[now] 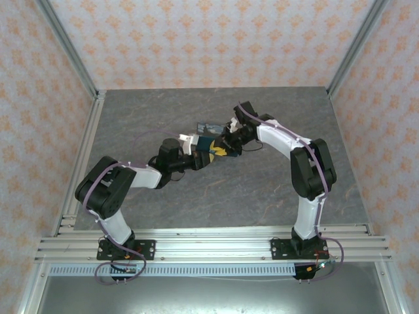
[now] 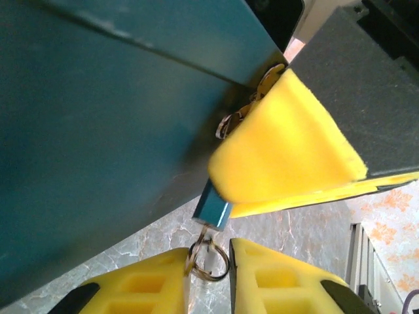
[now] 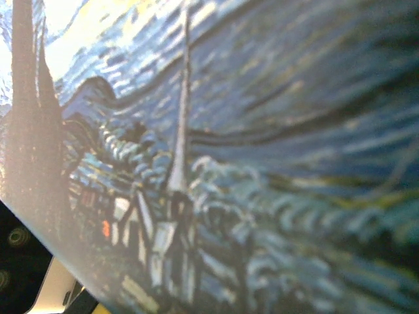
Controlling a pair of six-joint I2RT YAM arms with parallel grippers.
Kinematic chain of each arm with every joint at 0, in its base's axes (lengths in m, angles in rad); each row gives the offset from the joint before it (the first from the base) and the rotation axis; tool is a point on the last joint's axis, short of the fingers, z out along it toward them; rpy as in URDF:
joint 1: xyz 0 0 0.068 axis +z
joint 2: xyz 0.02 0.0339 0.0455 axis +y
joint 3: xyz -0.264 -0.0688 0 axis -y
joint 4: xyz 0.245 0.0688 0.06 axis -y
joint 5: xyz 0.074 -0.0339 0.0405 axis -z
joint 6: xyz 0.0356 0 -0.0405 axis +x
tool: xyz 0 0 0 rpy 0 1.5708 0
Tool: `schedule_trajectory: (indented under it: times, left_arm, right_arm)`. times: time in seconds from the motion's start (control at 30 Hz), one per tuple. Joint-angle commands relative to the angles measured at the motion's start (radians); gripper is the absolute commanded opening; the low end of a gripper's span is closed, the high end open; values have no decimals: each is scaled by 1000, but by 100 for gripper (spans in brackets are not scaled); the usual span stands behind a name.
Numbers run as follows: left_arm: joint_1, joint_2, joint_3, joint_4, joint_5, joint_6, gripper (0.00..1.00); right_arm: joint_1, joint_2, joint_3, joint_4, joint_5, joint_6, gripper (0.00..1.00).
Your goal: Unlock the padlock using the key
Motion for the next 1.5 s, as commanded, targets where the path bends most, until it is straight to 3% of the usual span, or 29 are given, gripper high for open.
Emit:
schedule_trajectory:
  times: [0.0,0.23,0.4,0.77,0.97,1.47]
  left_arm:
    - [-11,-47,25,-49,-18,39,28]
    - [-9,-120,2,-127,-54,76,43]
    - [1,-219,-54,-182,-103,91,46]
    - [48,-172,-55,-104,1,6,44]
    - [48,-90,-5,-54,39,15,37]
    - [48,9,60,37,53,18,26]
  right_arm:
    - [11,-9,-14,21,-26,23,0]
    - [-2,-18,-21,27,-17,28,0]
    - [-7,-25,-20,32,-23,34,0]
    - [-16,-20,-13,24,-58,31,0]
    - [-16,-12,3,0,-79,23,0]
    - [-16,-5,19,-34,-92,11,0]
